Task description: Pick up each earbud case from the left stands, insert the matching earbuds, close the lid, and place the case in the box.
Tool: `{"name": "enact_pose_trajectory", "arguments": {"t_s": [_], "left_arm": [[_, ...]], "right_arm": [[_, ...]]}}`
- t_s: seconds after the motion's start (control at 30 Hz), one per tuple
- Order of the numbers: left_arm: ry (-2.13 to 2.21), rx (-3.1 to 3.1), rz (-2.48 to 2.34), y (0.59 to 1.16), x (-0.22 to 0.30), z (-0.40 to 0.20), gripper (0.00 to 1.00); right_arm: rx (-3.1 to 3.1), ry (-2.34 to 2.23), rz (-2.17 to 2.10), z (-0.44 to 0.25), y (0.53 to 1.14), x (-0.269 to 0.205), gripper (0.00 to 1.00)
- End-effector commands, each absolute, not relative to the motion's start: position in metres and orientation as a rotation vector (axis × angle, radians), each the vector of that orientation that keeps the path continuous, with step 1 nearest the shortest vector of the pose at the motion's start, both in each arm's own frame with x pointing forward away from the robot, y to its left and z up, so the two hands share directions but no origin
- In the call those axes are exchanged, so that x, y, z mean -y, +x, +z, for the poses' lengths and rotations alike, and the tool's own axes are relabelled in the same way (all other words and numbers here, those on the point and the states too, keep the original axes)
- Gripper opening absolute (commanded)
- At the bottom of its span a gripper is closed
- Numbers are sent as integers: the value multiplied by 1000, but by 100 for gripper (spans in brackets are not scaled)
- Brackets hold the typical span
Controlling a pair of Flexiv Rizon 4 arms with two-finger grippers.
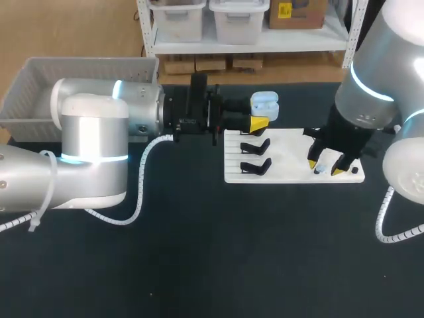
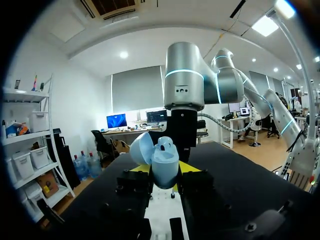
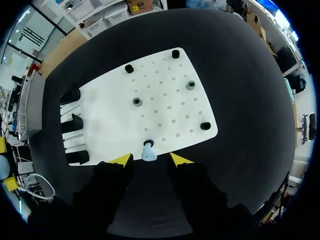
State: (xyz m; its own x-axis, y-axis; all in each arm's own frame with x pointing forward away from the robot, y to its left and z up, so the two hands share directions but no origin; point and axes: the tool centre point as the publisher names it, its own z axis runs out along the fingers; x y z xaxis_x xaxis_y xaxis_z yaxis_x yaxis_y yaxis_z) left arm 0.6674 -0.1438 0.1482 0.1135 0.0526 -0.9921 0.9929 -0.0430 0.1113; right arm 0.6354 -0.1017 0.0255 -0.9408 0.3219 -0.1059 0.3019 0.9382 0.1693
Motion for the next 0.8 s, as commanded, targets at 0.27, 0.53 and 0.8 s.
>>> {"name": "enact_pose_trajectory", "arguments": {"t_s": [0.27,0.53,0.8], "left_arm": [[1323,-1144,-1121,665,143,147,0],[1323,-1144,-1121,665,143,147,0],[1323,-1144,-1121,665,143,147,0]], "right_arm": [[-2957,485,245,19,639,103,40],[-2958,485,256,15,644,102,38],[-2961,488,262,14,649,102,37]]}}
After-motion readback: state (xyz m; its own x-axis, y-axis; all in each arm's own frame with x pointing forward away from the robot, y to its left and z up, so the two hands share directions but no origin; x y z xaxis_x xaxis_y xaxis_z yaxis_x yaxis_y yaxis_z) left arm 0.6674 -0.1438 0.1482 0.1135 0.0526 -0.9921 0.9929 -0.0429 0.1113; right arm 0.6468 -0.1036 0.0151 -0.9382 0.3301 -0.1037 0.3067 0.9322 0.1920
